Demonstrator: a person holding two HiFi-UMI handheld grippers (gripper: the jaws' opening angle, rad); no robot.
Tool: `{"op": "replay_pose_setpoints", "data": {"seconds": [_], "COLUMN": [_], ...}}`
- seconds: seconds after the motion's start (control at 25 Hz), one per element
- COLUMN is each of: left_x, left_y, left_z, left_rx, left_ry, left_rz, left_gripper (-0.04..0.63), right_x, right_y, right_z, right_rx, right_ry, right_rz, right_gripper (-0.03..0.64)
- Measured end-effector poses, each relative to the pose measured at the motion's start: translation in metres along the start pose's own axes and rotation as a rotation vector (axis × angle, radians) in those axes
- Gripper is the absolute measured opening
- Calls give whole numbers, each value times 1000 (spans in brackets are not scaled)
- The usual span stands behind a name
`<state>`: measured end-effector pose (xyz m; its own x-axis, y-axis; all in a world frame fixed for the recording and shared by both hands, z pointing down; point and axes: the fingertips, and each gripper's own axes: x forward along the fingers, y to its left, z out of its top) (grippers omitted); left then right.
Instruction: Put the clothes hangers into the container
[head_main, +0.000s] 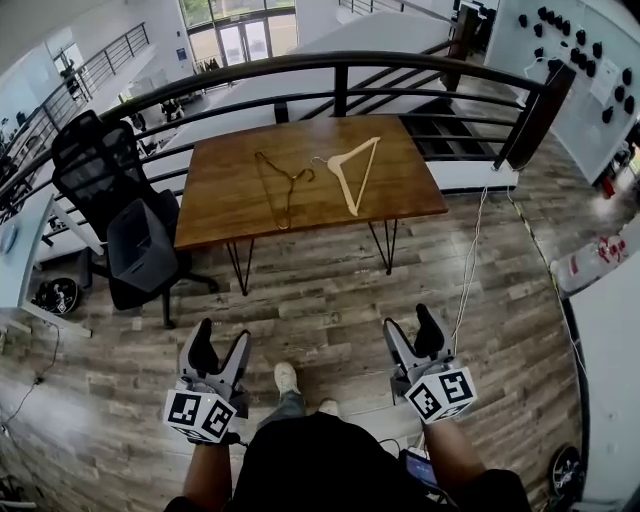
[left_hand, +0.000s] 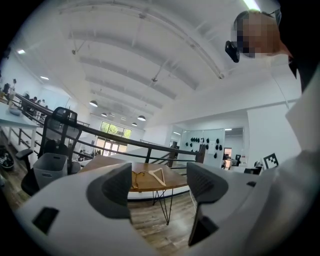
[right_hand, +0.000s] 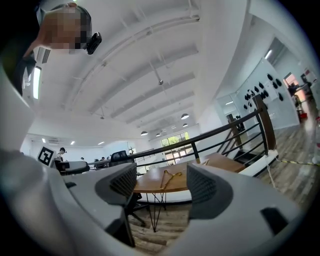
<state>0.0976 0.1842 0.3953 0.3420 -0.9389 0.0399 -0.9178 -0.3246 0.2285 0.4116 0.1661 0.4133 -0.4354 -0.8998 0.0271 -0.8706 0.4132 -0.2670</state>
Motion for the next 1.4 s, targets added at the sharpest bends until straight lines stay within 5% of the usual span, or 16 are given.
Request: {"op": "replay_pose_setpoints", "data": {"seconds": [0.84, 1.4], "left_x": [114, 132], "left_y": [79, 155], "left_z": [31, 25], "left_rx": [-24, -57], "left_ry": [-25, 36], "left_rz": [-93, -111], "left_gripper": [333, 333], "right_x": [121, 218], "right_y": [8, 57], "right_z": [31, 0], "right_rx": [-61, -69], "right_ry": [-23, 58], "right_rz": [-49, 1], "right_gripper": [285, 268]}}
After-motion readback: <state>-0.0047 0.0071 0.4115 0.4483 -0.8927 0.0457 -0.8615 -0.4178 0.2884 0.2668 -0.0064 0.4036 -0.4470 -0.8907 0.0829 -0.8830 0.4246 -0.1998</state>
